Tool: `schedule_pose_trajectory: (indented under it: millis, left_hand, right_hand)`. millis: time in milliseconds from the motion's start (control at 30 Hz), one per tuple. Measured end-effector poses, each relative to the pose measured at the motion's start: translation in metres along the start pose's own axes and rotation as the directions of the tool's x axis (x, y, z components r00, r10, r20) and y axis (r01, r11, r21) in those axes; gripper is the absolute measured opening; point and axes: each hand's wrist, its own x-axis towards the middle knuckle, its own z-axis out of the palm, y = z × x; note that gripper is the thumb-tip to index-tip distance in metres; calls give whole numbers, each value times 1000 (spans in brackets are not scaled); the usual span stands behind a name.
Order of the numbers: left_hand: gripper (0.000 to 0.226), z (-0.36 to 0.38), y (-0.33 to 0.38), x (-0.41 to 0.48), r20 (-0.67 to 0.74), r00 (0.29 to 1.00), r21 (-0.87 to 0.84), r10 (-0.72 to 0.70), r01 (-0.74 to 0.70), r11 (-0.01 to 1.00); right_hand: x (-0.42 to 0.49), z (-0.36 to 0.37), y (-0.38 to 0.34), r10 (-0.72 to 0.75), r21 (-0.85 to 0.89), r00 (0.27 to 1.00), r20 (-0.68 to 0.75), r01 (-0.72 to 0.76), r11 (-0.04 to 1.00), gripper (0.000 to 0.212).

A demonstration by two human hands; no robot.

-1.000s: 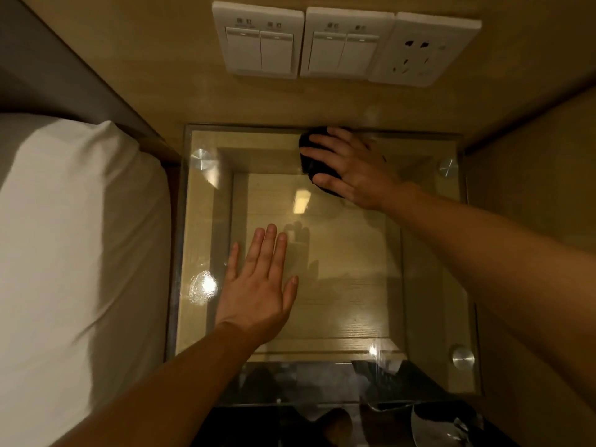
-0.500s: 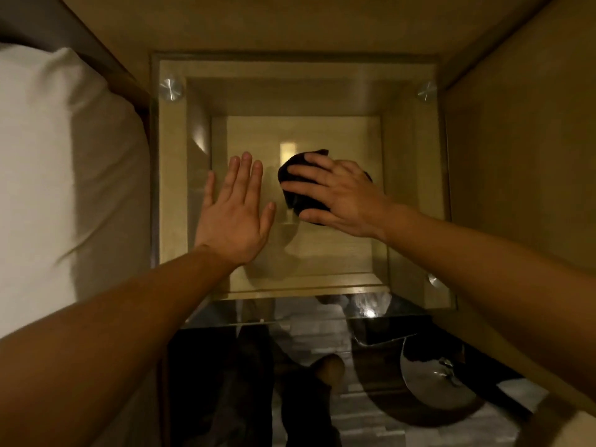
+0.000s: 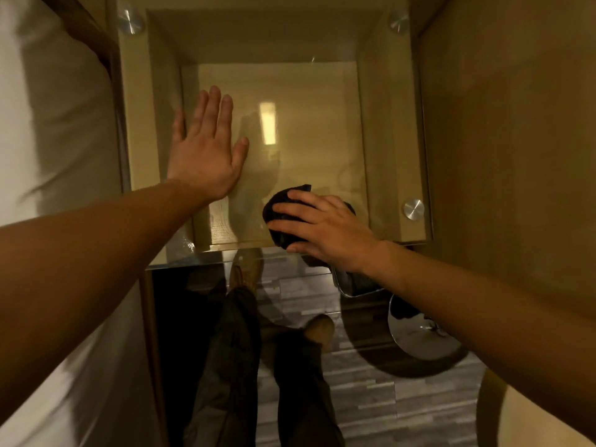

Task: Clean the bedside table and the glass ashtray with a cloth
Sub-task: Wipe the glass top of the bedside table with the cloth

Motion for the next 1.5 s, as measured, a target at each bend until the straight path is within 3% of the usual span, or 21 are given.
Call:
schedule_pose_trajectory:
  millis: [133,233,300,400,467,533,600,700,833,967,1100,1500]
  left_hand:
    - [79,-8,-5,4,77,997,-44,3,1,999]
    - [81,-14,7,4,121,993,-82,-11,21,996]
    - [81,-14,30,3,116,992,-109,54,-42,993]
    - [81,-10,69,8,113,982,-172,152,-132,976]
    - [79,-4,86,15,102,983,-155,155,-139,978]
    - [76,4,92,20,84,988,-94,128,-120,988]
    - [74,13,92,19,38,993,-48,113,-111,993]
    - [71,23,90,18,-51,989,-19,137,-138,990]
    - [71,29,90,19,-77,988,-31,137,-139,990]
    - [72,30,90,20,-69,988,-21,137,-139,990]
    - [73,30,90,20,-102,983,-11,150,-152,988]
    - [73,27,91,20,-84,985,42,149,-146,988]
  right_hand:
    - [-15,3,-22,29,100,998,-62,-23,995,39]
    - [-22,-10,-33,65,265,998,2,-63,962,32]
    - [-26,-29,-32,191,534,970,148,-241,810,32]
    - [-29,-67,-14,348,773,888,299,-440,457,27]
    - [-28,-93,7,478,841,831,286,-456,290,26]
    - [-20,-115,32,610,875,764,212,-426,229,26]
    - [-4,-132,60,687,876,717,114,-399,271,27]
    - [36,-148,102,699,789,715,-15,-421,447,34]
    - [103,-152,158,609,500,780,-142,-475,724,39]
    - [163,-150,200,456,251,874,-168,-410,877,44]
    - [186,-140,227,387,46,920,-62,-384,922,53]
    - [155,-122,216,273,48,960,-65,-271,961,53]
